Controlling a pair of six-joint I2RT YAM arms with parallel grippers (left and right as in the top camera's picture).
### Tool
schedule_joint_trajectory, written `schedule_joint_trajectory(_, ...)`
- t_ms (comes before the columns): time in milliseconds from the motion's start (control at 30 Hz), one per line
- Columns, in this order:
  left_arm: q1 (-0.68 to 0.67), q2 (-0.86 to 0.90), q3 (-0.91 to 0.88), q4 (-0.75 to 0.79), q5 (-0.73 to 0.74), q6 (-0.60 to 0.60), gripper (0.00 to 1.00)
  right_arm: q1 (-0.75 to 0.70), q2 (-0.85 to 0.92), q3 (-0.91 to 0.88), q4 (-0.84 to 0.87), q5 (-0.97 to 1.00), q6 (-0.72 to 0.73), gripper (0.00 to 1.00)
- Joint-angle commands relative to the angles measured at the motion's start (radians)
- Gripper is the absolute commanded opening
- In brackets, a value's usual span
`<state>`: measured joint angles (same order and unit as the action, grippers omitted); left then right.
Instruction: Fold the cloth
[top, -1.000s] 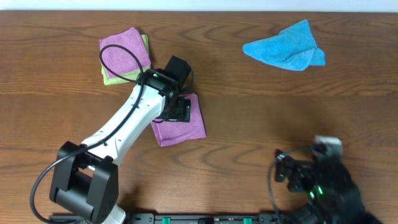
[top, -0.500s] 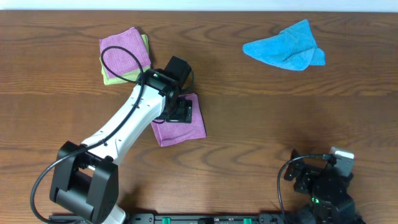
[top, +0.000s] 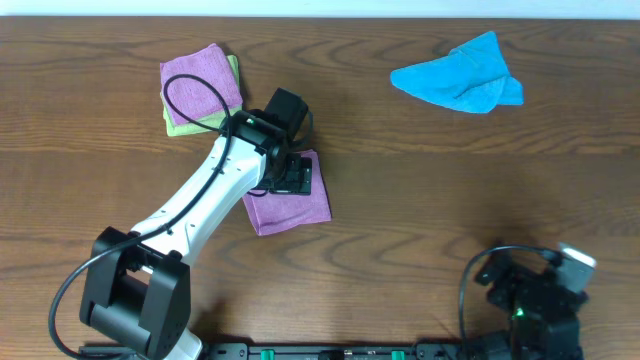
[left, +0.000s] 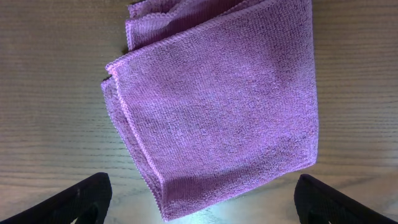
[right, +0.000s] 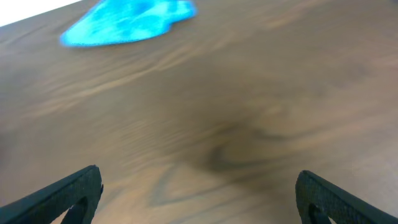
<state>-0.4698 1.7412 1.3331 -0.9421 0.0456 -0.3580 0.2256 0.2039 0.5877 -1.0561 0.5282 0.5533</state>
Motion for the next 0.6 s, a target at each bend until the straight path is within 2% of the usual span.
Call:
schedule_joint_trajectory(0,-0.002,0.003,0.014,-0.003,0.000,0.018,0.95,-0.136,-0.065,-0.005,-0.003,0.014,0.018,0.99)
schedule_joint_trajectory(133,-0.002,0.003,0.014,-0.001,-0.001,0.018,0.95,-0.196,-0.194,-0.009,-0.003,0.014,0.018,0.99)
schedule_joint_trajectory(267,-0.002,0.003,0.014,0.008,-0.001,0.018,0.95,-0.199,-0.194,-0.035,-0.008,0.014,0.018,0.99)
schedule_joint_trajectory(567,-0.002,0.003,0.014,0.016,-0.001,0.017,0.95,-0.199,-0.194,-0.210,-0.037,0.014,0.018,0.99)
